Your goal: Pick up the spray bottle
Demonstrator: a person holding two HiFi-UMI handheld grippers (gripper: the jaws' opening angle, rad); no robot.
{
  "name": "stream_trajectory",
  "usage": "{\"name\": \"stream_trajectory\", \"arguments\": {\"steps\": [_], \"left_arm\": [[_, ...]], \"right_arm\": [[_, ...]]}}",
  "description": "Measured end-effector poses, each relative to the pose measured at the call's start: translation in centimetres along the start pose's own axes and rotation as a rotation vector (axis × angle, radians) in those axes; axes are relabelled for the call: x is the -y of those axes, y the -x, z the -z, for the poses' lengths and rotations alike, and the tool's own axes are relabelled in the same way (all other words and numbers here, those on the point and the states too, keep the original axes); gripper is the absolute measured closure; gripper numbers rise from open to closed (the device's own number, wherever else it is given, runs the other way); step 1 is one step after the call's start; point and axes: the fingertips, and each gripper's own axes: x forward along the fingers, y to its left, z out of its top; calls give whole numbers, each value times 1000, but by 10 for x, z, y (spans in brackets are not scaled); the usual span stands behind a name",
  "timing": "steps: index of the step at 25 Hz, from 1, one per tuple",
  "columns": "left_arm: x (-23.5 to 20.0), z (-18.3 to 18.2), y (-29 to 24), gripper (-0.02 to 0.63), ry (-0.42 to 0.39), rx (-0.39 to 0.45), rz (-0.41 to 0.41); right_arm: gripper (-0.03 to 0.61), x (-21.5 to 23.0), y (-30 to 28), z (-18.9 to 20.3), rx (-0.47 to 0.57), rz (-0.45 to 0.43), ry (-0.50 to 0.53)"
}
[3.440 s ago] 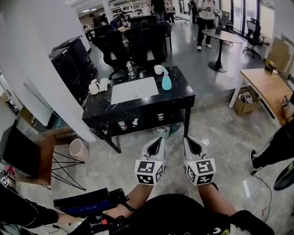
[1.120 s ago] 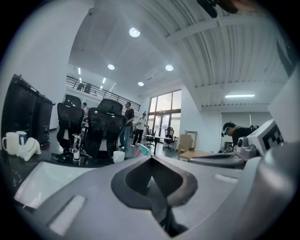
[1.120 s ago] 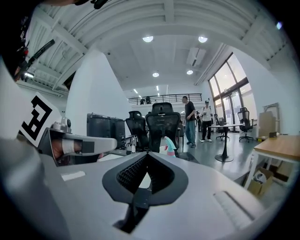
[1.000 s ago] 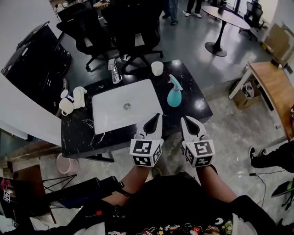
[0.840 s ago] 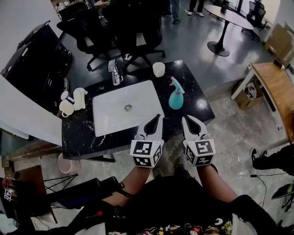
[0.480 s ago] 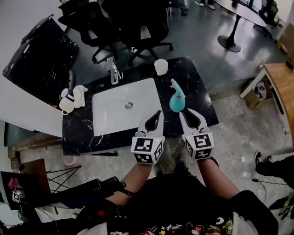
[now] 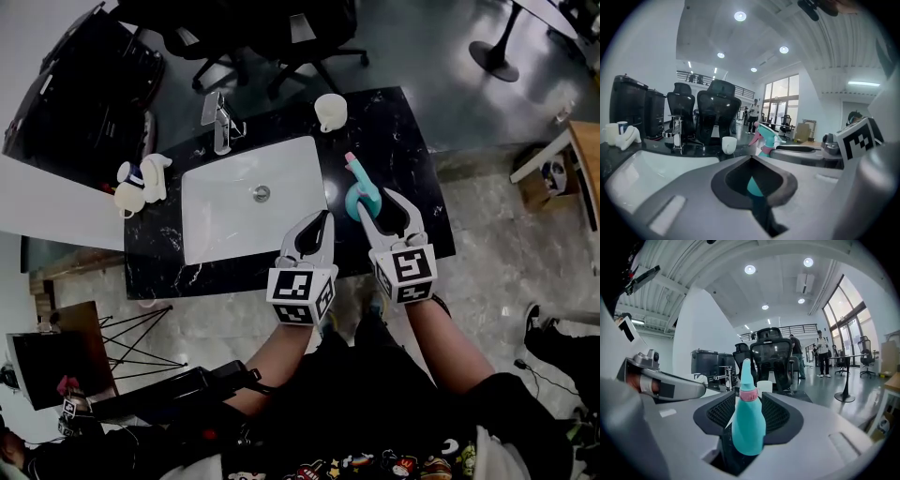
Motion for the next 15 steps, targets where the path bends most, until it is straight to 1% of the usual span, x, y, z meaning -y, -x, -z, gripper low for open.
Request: {"name": "stream_trajectory", "arguments": {"steps": [7, 15], "left_arm": [[-11, 9, -11, 614, 16, -21, -23], [-20, 14, -16, 614, 23, -38, -25]], "right_arm": [[364, -1, -20, -5, 13, -40, 25], [357, -3, -36, -7, 17, -57, 45]]}}
